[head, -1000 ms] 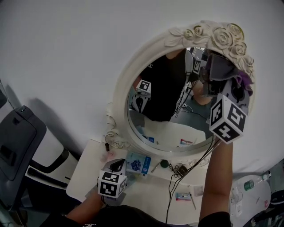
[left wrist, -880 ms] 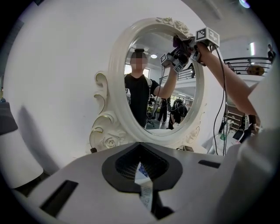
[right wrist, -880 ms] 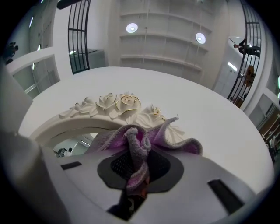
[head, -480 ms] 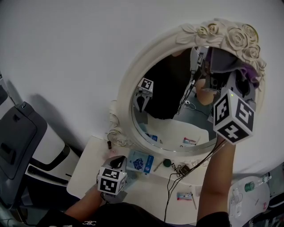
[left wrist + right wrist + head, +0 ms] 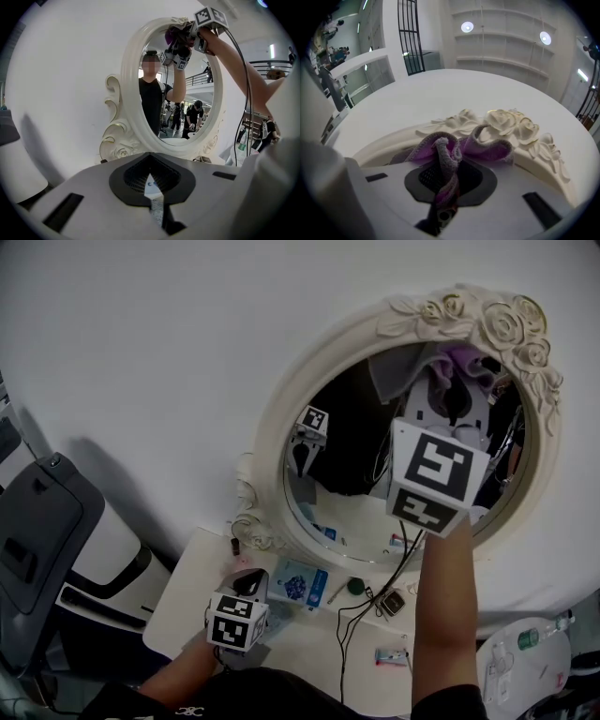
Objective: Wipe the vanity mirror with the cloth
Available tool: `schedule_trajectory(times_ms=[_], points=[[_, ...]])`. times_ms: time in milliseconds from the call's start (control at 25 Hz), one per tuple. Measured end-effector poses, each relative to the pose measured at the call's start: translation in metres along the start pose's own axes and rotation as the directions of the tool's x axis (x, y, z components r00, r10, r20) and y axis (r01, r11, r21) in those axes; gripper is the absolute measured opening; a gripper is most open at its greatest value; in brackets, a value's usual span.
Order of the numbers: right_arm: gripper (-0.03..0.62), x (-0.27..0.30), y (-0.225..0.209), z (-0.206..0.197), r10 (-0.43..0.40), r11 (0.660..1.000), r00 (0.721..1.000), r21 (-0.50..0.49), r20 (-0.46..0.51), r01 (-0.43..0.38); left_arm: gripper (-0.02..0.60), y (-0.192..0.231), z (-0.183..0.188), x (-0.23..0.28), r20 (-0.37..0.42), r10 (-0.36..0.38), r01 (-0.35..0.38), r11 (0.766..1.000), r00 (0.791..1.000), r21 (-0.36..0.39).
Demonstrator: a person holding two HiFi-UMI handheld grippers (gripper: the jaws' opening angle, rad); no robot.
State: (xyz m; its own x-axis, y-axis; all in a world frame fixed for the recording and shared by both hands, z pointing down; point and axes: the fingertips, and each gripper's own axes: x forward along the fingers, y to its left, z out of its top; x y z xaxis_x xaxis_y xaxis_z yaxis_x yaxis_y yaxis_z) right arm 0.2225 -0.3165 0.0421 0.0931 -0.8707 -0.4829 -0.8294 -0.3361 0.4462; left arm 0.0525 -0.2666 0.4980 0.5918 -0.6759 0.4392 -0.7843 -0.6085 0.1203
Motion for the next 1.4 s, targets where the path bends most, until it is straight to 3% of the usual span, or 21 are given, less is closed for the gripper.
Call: schedule_trajectory(times_ms=[240,440,600,680,800,1120,1400], points=[[0.046,-0.011,0.098,-0.024,0.128,0.984,0.992,-0.122,0.001,-0.127,-0.002,0.011,-0.002,-0.011,0.017,0.023,-0.022,0.999,1.0,-0.036],[0.046,-0.03,0.161,-0.059,0.227,0.95,0.973,-0.21,-0.043,-0.231,-0.002,0.016,-0.007,-0.017,0.019,0.03,-0.029,0.998,0.999,-0.056],[0.048,-0.039,0.177,-0.07,0.23,0.916,0.973,-0.338,0.001,-0.216,-0.002,0.016,-0.005,-0.021,0.033,0.03,-0.028,0.998,0.999,-0.056],[0.048,-0.037,0.172,-0.068,0.213,0.91,0.977,-0.366,0.01,-0.195,-0.002,0.015,-0.004,-0.022,0.039,0.029,-0.027,0.998,0.999,-0.058],[0.049,-0.03,0.149,-0.055,0.156,0.927,0.987,-0.352,0.041,-0.132,-0.002,0.013,-0.002,-0.023,0.044,0.026,-0.023,0.998,0.999,-0.054],[0.051,-0.017,0.047,-0.029,-0.007,0.979,0.998,-0.201,0.066,0.02,-0.002,0.004,-0.005,-0.024,0.031,0.011,-0.01,1.0,0.999,-0.025],[0.051,-0.03,-0.042,-0.041,-0.142,0.987,0.988,-0.071,0.059,0.146,-0.002,0.0,-0.004,-0.02,0.029,0.004,-0.004,1.0,1.0,-0.014]])
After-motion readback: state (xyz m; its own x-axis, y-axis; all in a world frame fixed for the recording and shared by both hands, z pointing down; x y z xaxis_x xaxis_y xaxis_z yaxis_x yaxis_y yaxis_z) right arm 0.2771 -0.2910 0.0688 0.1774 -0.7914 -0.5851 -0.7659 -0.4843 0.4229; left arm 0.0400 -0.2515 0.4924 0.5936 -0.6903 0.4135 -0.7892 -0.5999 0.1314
